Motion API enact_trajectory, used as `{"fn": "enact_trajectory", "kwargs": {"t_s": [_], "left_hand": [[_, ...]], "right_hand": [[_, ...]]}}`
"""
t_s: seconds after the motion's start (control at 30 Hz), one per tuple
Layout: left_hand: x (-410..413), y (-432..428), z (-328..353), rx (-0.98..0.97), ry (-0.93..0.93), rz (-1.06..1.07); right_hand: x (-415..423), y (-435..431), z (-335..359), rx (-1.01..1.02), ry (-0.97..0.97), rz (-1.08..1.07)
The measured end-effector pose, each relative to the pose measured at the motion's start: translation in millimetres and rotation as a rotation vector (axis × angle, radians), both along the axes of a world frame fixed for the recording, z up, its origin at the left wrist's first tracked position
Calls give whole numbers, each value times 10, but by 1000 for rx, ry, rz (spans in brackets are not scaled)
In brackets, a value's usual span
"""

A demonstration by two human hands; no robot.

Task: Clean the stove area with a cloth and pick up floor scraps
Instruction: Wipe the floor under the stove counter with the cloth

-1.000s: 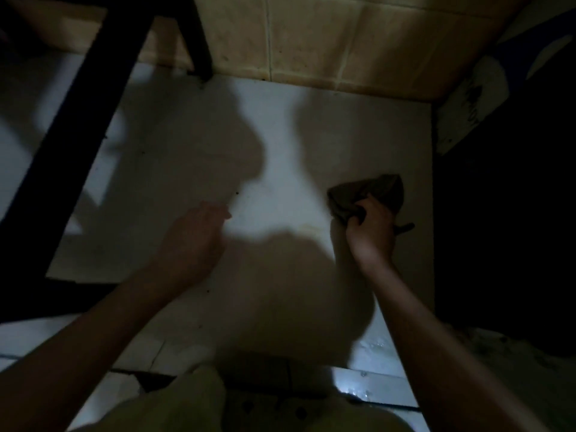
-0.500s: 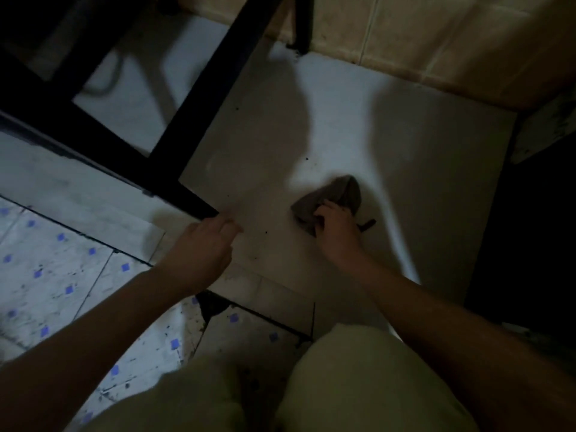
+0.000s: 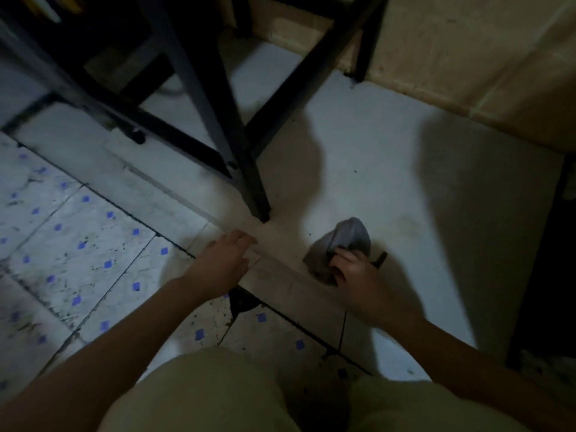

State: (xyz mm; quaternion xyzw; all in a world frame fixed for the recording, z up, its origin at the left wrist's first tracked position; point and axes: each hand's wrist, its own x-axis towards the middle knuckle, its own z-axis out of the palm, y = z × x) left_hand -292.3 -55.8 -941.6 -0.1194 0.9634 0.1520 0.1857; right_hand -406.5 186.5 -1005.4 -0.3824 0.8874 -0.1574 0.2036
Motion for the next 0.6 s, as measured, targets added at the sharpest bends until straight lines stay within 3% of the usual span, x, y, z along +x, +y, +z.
{"fn": "enact_trajectory", "kwargs": {"t_s": [0.17,0.3,0.47,0.6], "left_hand": [[409,-261,189,-17,59,167],[751,-555,146,-189,78,286],[1296,-758,230,-222,87,428],[1685,-1035,417,-283,78,528]], "right_hand": [[149,-153,29,19,-95,-40],[193,-598,-105,43,-142,75],[245,-1107,118,-1,-85,86],[535,-1711,603,-39,-261,297]]}}
